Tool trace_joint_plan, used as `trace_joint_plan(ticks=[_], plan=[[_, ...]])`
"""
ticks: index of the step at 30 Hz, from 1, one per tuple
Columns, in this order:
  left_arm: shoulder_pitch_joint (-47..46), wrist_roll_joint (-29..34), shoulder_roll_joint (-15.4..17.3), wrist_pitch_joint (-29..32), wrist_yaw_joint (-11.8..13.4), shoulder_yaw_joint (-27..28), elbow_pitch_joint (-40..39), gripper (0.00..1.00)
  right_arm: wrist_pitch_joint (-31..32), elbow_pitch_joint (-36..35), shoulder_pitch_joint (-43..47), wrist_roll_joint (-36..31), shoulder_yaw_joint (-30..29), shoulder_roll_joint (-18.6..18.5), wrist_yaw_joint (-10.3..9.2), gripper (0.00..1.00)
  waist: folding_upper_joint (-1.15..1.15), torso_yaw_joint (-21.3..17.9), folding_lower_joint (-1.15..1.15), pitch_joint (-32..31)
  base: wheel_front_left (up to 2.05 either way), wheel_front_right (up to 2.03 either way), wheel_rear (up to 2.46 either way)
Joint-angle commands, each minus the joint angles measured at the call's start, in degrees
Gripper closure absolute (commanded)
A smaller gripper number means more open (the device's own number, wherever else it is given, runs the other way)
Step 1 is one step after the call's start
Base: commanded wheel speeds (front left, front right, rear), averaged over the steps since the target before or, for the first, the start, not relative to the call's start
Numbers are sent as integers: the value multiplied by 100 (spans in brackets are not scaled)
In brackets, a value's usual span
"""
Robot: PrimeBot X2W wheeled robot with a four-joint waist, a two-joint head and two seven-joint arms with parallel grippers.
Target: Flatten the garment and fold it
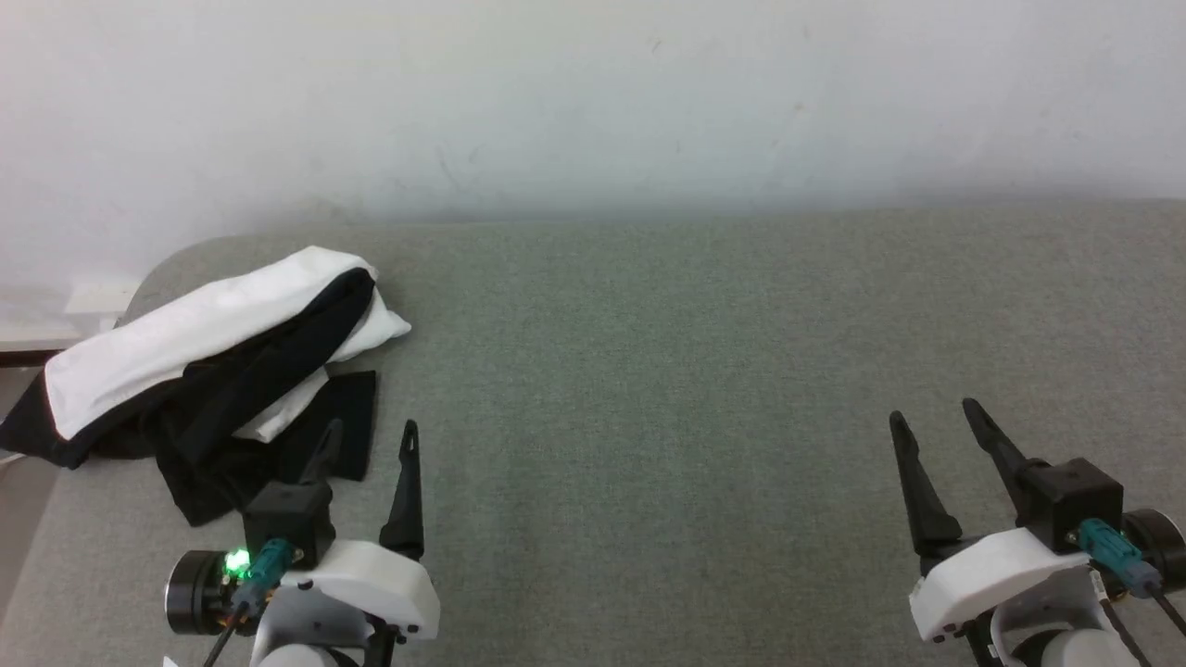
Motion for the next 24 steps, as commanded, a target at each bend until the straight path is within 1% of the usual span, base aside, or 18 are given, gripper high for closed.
trace_joint_plan(ticks=[1,10,24], plan=[[-71,-60,-3,-82,-18,-17,33,0,-70,-22,25,41,-20,5,-3,0,0,34,0,9,0,0,0],[-105,-190,-4,-190,2,13,62,0,-178,-71,44,62,-22,6,-4,0,0,279,0,38,0,0,0],[-130,-388,-6,-345,41,77,115,0,-334,-140,42,38,35,8,-5,0,0,950,0,70,0,0,0]])
